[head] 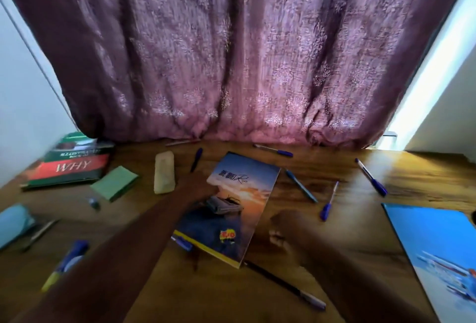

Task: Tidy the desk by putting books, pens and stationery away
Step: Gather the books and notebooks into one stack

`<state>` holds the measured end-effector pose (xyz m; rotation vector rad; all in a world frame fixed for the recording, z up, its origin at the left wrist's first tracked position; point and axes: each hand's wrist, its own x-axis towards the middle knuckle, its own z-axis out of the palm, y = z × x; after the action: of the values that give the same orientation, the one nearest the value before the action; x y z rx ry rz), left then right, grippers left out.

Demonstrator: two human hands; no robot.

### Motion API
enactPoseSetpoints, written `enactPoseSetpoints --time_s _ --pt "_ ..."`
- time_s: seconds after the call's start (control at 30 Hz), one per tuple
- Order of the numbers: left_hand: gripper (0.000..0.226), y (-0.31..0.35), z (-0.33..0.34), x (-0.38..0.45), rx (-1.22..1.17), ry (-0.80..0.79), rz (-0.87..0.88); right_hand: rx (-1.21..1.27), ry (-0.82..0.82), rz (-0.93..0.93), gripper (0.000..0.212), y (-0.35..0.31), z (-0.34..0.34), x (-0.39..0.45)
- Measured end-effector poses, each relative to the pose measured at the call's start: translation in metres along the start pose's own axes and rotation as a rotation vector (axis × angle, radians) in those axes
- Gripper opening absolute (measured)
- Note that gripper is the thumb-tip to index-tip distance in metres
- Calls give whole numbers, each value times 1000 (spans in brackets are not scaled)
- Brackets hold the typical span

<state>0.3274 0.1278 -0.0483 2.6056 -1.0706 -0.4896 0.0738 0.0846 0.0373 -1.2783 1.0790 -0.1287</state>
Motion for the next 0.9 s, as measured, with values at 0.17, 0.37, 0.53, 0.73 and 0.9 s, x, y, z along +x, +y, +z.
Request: enactPoseSetpoints --time_s 0.17,0.37,0.53,0.73,0.9 --pt "96 1 -3 9 -118 -90 28 197 63 138 19 9 35 49" --pt "125 -10 12 35 -103 -116 21 338 144 210 10 17 39 85" --pt "64 5 -13 12 -290 -150 18 418 175 233 13 9 33 95" --pt "42 15 -23 18 -591 -234 -64 426 125 154 26 -7 22 98" --pt "20 32 -67 15 -672 -154 -113 486 40 63 21 -15 9 91"
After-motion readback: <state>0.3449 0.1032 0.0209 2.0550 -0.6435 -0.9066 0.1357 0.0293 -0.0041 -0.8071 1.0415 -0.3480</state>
